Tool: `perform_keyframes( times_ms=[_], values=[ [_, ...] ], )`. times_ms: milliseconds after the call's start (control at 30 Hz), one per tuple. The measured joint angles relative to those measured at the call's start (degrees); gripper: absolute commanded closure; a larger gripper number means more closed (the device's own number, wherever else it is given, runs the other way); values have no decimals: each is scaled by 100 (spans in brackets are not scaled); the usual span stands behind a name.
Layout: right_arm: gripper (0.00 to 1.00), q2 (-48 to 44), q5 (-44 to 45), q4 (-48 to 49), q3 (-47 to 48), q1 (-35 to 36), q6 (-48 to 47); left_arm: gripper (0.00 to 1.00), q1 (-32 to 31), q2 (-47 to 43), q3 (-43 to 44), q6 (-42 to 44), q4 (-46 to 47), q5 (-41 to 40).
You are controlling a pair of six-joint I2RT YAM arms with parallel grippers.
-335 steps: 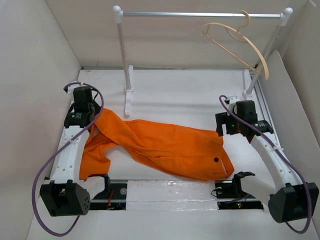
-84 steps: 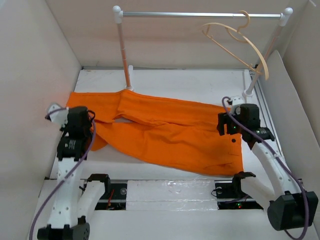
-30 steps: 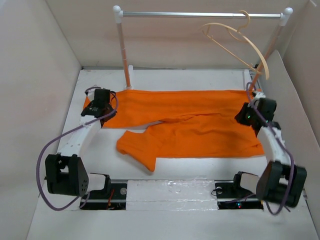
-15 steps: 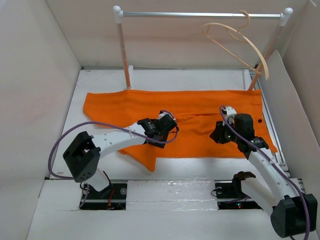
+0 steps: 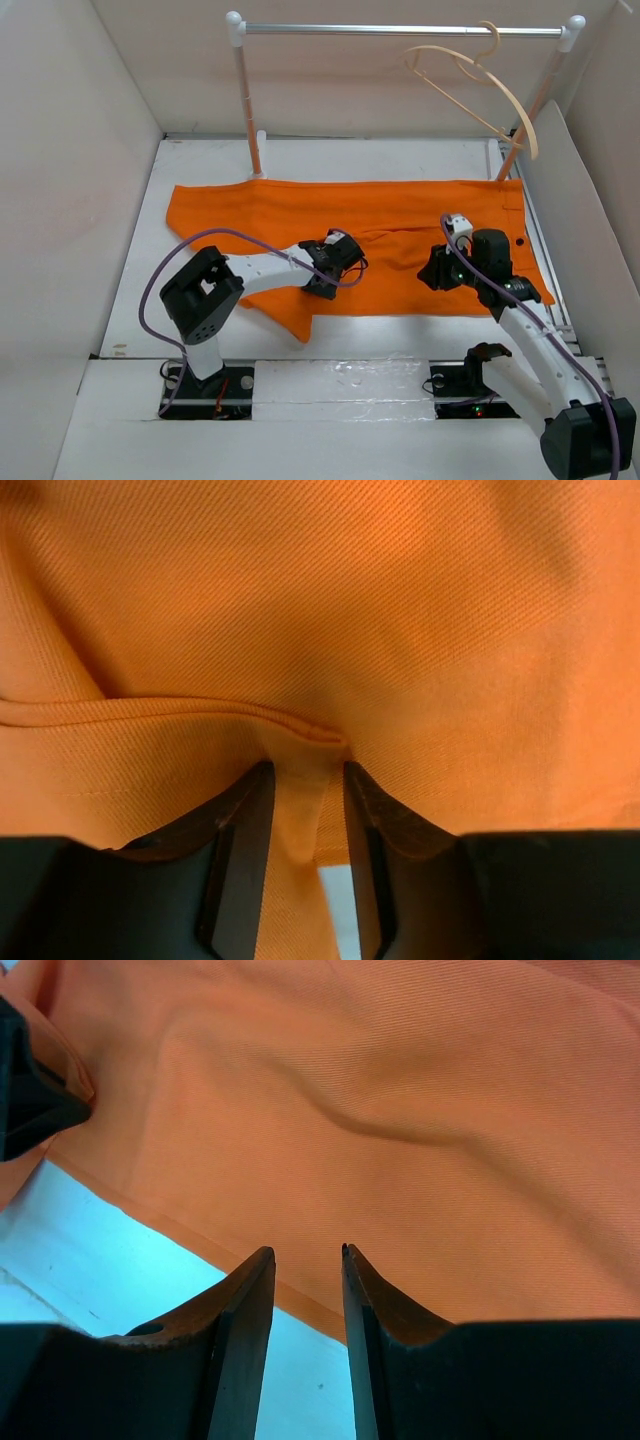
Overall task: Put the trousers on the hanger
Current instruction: Fold the trousers
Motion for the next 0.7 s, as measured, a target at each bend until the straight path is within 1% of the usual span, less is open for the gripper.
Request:
perform_keyframes(
  times_ms=[100, 167, 200, 233, 267, 300, 467, 533, 600, 700],
  values=[
    [61, -52, -50, -66, 0, 0, -22, 68, 0, 120, -2, -26, 90, -7],
    [60, -74, -66, -107, 0, 0, -24, 69, 0, 129, 0, -44, 101, -22],
    [60, -79, -74, -116, 0, 0, -26, 73, -2, 136, 0, -52, 105, -31],
    [60, -81, -76, -127, 0, 0, -26, 83, -2, 136, 0, -72, 111, -48],
    [61, -81, -79, -138, 0, -11, -26, 95, -4, 142, 0, -103, 131, -92],
    [60, -81, -81, -151, 0, -31, -28, 100, -7, 149, 0, -155, 129, -177],
    [60, -107, -101, -221, 0, -114, -46, 100, -48, 98, -17, -507, 105, -612],
    [60, -105, -122, -223, 4, -116, -50, 100, -33, -122, -79, -717, -59, -804],
    [60, -90, -138, -236, 26, -116, -111, 100, 42, -623, -151, -949, -339, -968],
    [60, -28, -138, -264, 96, -116, -214, 100, 369, -1867, -166, -1305, -702, -1165]
  ],
)
